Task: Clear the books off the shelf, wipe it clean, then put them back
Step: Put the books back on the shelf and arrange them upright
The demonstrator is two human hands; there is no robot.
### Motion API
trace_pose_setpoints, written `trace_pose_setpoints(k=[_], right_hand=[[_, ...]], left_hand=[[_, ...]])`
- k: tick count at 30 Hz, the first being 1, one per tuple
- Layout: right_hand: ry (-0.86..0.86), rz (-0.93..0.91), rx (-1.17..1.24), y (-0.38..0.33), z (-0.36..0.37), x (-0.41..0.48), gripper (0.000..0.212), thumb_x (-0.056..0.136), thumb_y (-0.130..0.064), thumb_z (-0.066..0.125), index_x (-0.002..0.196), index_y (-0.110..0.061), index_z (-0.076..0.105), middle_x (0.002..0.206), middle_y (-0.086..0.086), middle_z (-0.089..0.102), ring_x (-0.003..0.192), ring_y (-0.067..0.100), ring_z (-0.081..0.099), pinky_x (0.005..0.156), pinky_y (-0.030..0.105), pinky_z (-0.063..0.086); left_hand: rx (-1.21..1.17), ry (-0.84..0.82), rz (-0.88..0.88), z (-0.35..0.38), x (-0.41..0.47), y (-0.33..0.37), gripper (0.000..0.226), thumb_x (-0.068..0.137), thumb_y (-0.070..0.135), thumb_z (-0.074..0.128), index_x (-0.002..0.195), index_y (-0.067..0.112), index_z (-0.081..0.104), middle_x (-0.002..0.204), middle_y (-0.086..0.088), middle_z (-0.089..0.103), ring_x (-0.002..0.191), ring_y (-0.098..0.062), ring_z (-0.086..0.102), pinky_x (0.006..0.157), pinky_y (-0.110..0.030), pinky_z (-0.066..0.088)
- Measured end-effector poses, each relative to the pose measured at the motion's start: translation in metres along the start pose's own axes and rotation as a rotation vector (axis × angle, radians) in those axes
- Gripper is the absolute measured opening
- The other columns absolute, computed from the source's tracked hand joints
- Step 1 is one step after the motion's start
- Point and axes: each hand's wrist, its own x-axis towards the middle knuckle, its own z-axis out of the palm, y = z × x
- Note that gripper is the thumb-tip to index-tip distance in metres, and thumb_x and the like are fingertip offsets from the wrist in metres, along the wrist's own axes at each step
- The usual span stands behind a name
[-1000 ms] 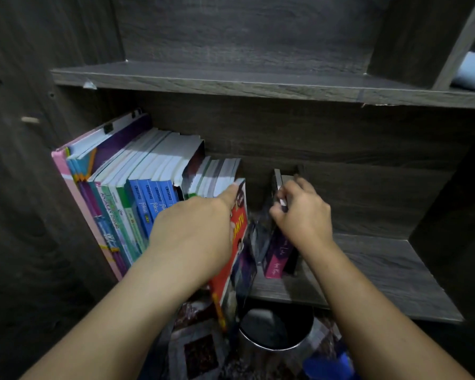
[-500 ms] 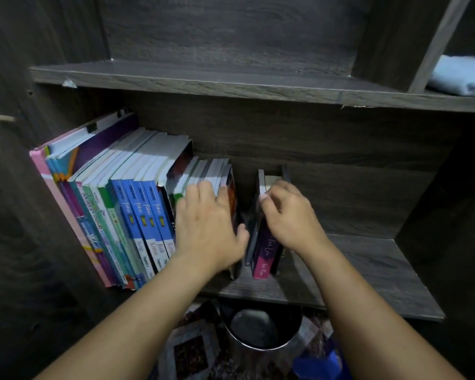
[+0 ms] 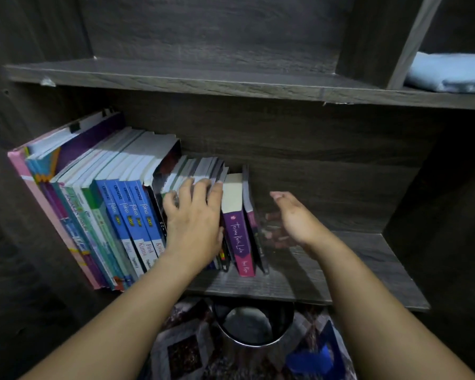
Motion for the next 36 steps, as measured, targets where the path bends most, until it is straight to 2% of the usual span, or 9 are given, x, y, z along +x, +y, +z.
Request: trace_pose_setpoints(k=[9,11,14,17,19,23,27,32,36], right_hand=[[-0.034,0.06,-0.385,0.026,-0.016,0.011,0.037,0.103,-0.015,0.035,0.137,-0.01,0.049,0.141,0.012,0.049,0.129,0.028,0.046,0.101,0.032,0.038],[-0.117,0.114,-0.454,0.031,-0.014,0.007,0.035,0.104,-0.018,0.033,0.13,-0.018,0.057,0.134,0.009,0.055,0.119,0.025,0.051,0.1,0.03,0.037],[-0.19,0.182,-0.47,0.041,-0.014,0.005,0.033,0.103,-0.025,0.035,0.088,-0.035,0.061,0.095,-0.002,0.063,0.092,0.019,0.058,0.093,0.033,0.047],[-0.247,0.189,-0.469,0.046,-0.019,0.008,0.032,0.105,-0.014,0.032,0.109,-0.027,0.061,0.087,-0.008,0.058,0.075,0.003,0.053,0.063,0.011,0.043],[-0.263,0.184,-0.467,0.051,-0.02,0.014,0.038,0.102,-0.008,0.035,0.119,-0.028,0.062,0.101,-0.006,0.063,0.079,0.0,0.056,0.066,0.013,0.045],[-0.273,0.157,-0.413,0.064,-0.018,0.021,0.054,0.096,0.004,0.035,0.11,-0.038,0.067,0.124,-0.003,0.064,0.112,0.009,0.059,0.1,0.032,0.047],[-0.301,0.12,-0.343,0.061,-0.012,0.017,0.055,0.093,0.017,0.031,0.13,-0.015,0.056,0.128,-0.001,0.058,0.094,-0.005,0.056,0.07,0.001,0.044],[-0.331,0.112,-0.25,0.061,-0.005,0.016,0.045,0.097,0.012,0.031,0.125,-0.01,0.057,0.124,0.0,0.061,0.108,0.007,0.057,0.085,0.015,0.048],[-0.17,-0.017,-0.285,0.059,-0.001,0.019,0.035,0.098,0.003,0.041,0.095,-0.021,0.067,0.106,0.006,0.069,0.093,0.013,0.064,0.094,0.035,0.049]], left_hand=[[-0.206,0.015,0.033,-0.003,-0.017,0.037,0.068,0.079,0.058,0.049,0.132,0.018,0.054,0.128,-0.001,0.053,0.129,-0.028,0.035,0.1,-0.051,0.026],[-0.231,0.04,0.024,-0.003,-0.019,0.044,0.067,0.08,0.064,0.045,0.129,0.02,0.057,0.125,-0.001,0.055,0.126,-0.029,0.037,0.097,-0.05,0.026],[-0.286,0.077,0.012,-0.01,-0.019,0.054,0.058,0.08,0.066,0.044,0.113,0.023,0.064,0.117,0.0,0.057,0.117,-0.029,0.043,0.087,-0.046,0.03],[-0.391,0.133,0.001,-0.015,-0.02,0.062,0.03,0.079,0.045,0.066,0.089,0.018,0.057,0.108,-0.003,0.055,0.1,-0.027,0.047,0.075,-0.042,0.038],[-0.595,0.098,-0.053,-0.019,-0.026,0.069,0.025,0.078,0.018,0.071,0.085,0.016,0.048,0.111,-0.003,0.044,0.095,-0.022,0.048,0.073,-0.037,0.046],[-0.79,-0.026,-0.228,-0.022,-0.034,0.075,0.046,0.076,0.003,0.064,0.099,0.024,0.03,0.107,0.006,0.022,0.092,-0.015,0.045,0.075,-0.025,0.04],[-0.697,-0.254,-0.294,-0.028,-0.027,0.069,0.085,0.076,0.014,0.069,0.133,0.03,0.008,0.122,-0.003,0.029,0.101,-0.023,0.049,0.077,-0.028,0.039],[-0.487,-0.336,-0.243,-0.027,-0.025,0.065,0.113,0.09,0.015,0.061,0.136,0.034,-0.041,0.094,-0.004,0.055,0.077,-0.021,0.057,0.063,-0.034,0.045],[-0.437,-0.41,-0.13,-0.039,-0.012,0.043,0.107,0.089,0.014,0.062,0.145,0.038,-0.027,0.09,-0.003,0.059,0.077,-0.021,0.058,0.068,-0.037,0.052]])
